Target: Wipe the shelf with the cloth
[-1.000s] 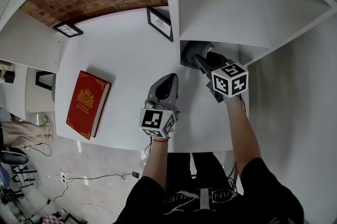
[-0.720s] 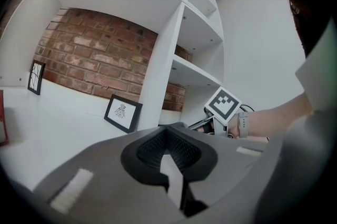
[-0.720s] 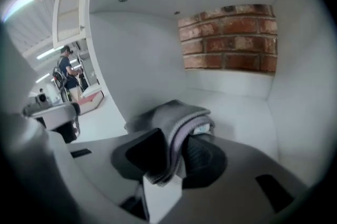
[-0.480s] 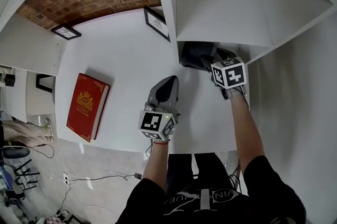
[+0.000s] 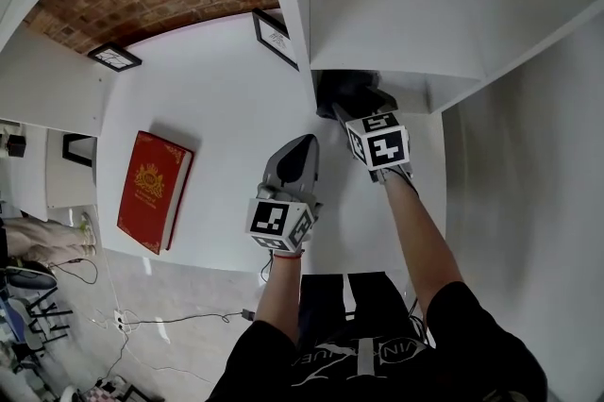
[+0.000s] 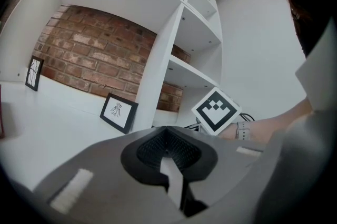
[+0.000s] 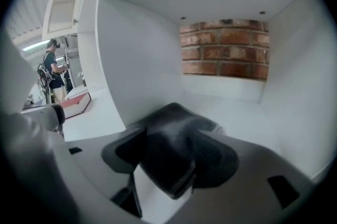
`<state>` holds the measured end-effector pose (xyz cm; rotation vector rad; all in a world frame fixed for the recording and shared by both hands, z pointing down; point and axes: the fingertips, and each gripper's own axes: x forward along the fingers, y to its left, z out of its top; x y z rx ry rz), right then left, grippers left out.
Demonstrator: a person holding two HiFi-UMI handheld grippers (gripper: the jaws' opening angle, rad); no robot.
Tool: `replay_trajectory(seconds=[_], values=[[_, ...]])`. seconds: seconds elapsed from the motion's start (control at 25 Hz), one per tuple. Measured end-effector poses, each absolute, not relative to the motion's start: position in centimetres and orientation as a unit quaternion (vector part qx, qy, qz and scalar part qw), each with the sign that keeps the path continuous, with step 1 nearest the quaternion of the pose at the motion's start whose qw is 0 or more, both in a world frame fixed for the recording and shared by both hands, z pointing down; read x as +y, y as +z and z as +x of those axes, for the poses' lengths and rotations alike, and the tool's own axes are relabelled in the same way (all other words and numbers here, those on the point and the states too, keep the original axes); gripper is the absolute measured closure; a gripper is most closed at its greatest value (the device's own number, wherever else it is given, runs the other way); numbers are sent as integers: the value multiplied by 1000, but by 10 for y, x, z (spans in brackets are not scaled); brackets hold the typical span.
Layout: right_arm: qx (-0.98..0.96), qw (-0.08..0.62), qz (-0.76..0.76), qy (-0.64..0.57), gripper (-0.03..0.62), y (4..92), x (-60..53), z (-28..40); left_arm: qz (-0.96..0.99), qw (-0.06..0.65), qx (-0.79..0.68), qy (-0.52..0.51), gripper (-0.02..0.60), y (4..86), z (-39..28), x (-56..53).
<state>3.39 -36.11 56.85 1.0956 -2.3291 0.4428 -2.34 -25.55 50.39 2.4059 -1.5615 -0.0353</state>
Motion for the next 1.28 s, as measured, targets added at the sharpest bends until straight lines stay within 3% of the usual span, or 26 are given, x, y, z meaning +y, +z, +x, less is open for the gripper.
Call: replay_trajectory(seconds=[0.08,0.2,0.28,0.84,1.28], values=[[-865,277,394,143,342,573,-360,23,830,137,-541,-10,571,506,-25,-254],[-875,314,362,70,462,572,-356,12,826,138,-547,-7,571,510,-27,-254],[-874,328,355,43,485,571,-356,13,824,133,-551,-2,571,511,-28,-258],[-825,341,450,35,511,572,-368,115,816,86,-572,8,571,514,-36,-275],[-784,370,499,13,523,571,-370,158,813,75,-577,-3,571,507,-40,-280]])
